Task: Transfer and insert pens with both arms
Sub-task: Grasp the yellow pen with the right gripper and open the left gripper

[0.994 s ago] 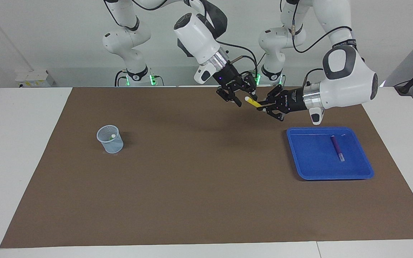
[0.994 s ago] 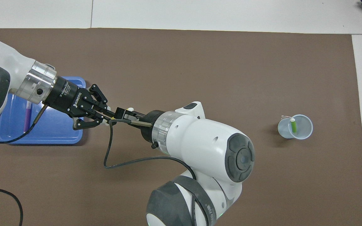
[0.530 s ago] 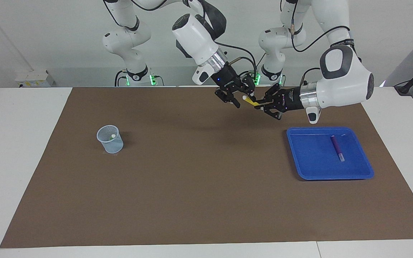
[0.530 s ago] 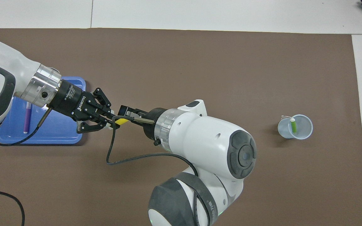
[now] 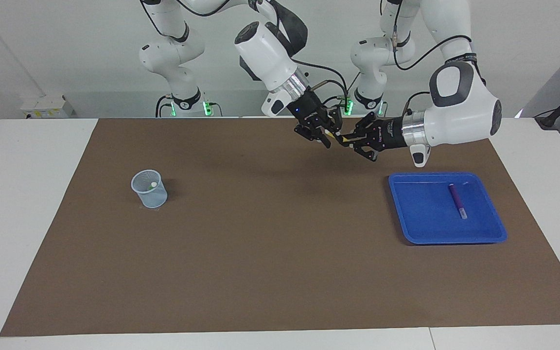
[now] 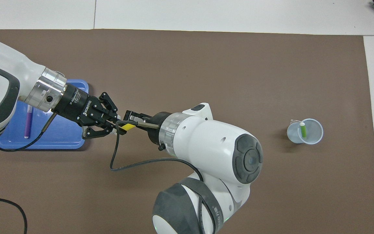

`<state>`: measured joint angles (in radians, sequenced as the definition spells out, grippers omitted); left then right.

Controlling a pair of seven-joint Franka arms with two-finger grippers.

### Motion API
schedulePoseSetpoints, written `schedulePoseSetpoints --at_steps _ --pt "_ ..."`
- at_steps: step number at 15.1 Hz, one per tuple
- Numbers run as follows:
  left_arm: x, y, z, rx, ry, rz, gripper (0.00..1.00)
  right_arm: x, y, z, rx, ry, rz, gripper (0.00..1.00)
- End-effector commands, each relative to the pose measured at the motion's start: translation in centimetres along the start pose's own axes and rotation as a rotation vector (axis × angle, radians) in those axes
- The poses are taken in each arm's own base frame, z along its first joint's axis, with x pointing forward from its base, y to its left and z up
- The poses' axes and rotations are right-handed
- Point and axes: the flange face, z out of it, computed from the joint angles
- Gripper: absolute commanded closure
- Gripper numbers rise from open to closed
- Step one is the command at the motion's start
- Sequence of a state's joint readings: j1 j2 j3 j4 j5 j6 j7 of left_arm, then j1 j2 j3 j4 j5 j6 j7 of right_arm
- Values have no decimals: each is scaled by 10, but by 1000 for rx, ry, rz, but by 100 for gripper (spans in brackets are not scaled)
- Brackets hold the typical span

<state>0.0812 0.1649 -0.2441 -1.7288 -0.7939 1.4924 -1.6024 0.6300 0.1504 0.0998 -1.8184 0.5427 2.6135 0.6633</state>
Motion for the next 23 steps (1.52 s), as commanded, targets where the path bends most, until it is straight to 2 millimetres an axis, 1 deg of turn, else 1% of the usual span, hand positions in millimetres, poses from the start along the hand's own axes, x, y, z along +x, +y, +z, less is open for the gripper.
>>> schedulePoseSetpoints --at_steps 1,3,5,8,10,13,14,16,18,21,23 --pt "-2 -10 2 -7 -14 -22 100 -1 -2 2 -8 -4 -28 36" --pt "-3 -10 2 -7 -15 -22 100 -1 -1 1 -9 -5 -27 38" --pt "-3 -10 2 -7 -15 -20 100 -7 -2 3 -13 -16 -29 38" --pt "-1 -10 0 -9 -15 -24 100 -9 -2 3 -25 -35 -30 46" --pt "-1 -10 1 -7 -15 -22 100 -6 -1 3 -27 -34 -31 55" --pt "-2 -10 0 -9 -16 -22 100 -9 -3 2 -27 -37 -36 74" --pt "-2 -10 1 -6 -14 -23 100 -9 -2 3 -28 -37 -36 76" --pt "-2 -10 1 -8 -14 -21 100 -11 -1 3 -30 -39 -36 77" --pt "-2 -10 1 -8 -14 -23 100 -11 0 4 -32 -41 -35 93" --pt "-3 -10 3 -6 -13 -21 100 -11 2 5 -36 -42 -35 95" --pt "-2 -11 3 -5 -13 -23 100 -9 8 4 -52 -53 -52 95"
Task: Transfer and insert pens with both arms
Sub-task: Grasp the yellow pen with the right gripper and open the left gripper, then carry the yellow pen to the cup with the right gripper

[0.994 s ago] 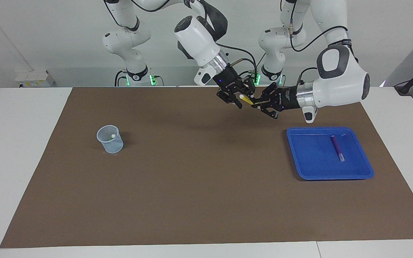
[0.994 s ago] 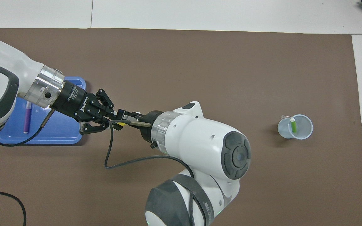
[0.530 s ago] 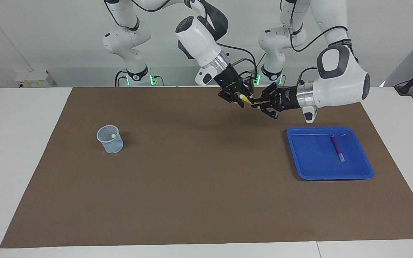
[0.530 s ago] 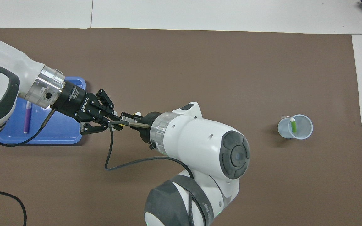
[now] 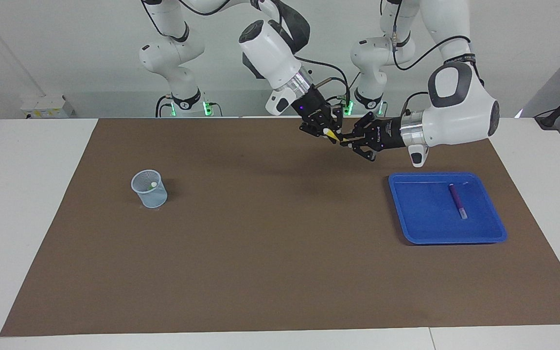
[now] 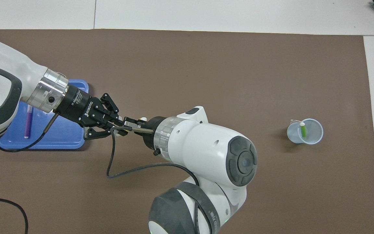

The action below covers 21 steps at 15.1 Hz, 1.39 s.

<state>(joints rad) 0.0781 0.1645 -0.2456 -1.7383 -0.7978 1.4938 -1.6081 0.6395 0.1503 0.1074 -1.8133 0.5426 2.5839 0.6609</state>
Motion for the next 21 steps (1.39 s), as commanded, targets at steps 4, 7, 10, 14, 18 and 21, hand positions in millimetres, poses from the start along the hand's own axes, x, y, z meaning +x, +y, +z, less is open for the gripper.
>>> schedulePoseSetpoints --at_steps 4,7,10,14,18,21 --pt "-11 -14 5 -10 0 -1 12 31 47 -12 -141 -143 -219 95" --pt "-15 -15 3 -48 7 8 0 62 83 -33 -264 -216 -344 95" --pt "-8 -14 -2 -63 12 14 0 77 109 -60 -371 -298 -480 95" --pt "4 -12 -8 -77 49 100 0 107 159 -117 -564 -440 -737 95" --pt "32 -14 -13 -84 171 225 0 148 214 -159 -671 -569 -1040 95" --pt "57 -17 -24 -72 261 364 0 165 260 -175 -679 -608 -1149 95"
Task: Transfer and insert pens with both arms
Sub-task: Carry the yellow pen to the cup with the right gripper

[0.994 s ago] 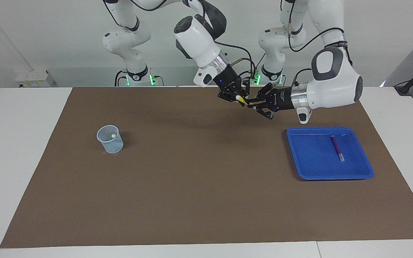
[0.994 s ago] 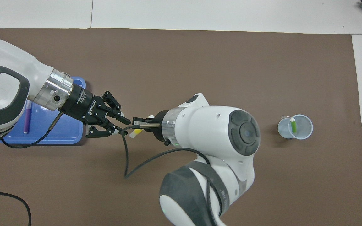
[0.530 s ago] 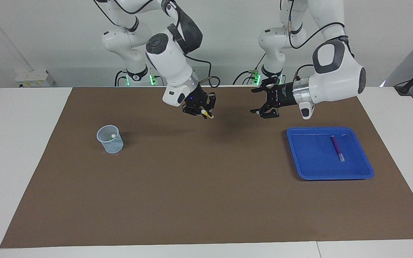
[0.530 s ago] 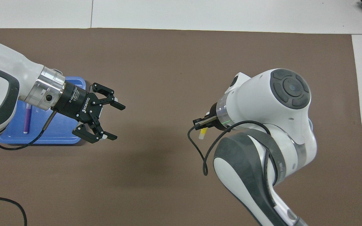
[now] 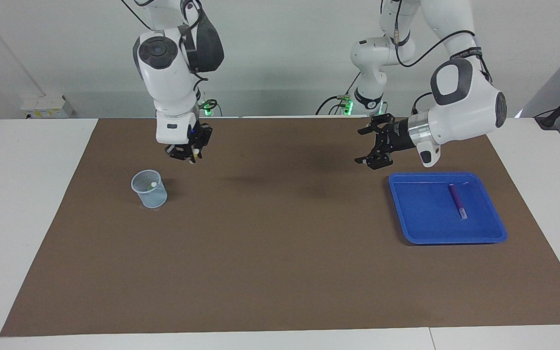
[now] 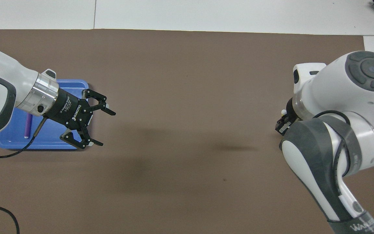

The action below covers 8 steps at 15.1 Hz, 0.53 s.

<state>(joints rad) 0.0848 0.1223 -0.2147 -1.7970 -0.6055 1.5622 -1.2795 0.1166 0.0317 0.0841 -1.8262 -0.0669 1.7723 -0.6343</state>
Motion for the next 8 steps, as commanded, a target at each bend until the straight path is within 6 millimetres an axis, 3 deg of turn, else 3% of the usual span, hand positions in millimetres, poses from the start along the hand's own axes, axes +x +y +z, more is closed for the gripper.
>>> schedulePoseSetpoints --at_steps 1,8 --pt "25 -21 -12 -15 83 144 0 -30 19 23 -26 -5 -130 95" --pt "103 -45 -60 19 295 584 0 -71 36 64 -55 23 -179 95"
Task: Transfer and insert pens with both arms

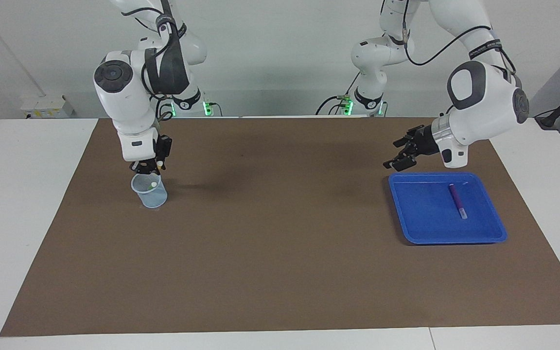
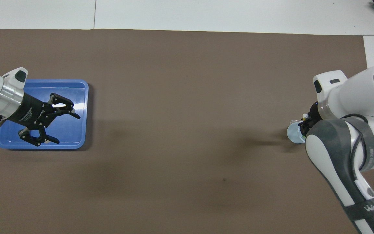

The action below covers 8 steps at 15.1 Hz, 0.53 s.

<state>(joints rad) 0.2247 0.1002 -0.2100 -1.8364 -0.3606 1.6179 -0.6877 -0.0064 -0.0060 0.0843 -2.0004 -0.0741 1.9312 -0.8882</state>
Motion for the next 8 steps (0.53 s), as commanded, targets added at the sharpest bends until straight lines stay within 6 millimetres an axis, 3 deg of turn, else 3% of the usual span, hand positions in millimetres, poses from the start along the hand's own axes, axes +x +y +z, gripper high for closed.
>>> schedulePoseSetpoints --at_steps 1,5,6,8 --pt "20 -30 -15 -6 99 178 0 -29 1 17 -51 12 -41 95" --pt "48 -51 -32 43 221 387 0 -30 -1 25 -52 14 -44 91" --pt "55 -54 -33 52 258 420 0 -31 -2 29 -47 11 -42 85" --pt "72 -69 -38 92 332 484 0 -31 -2 33 -53 17 -45 62"
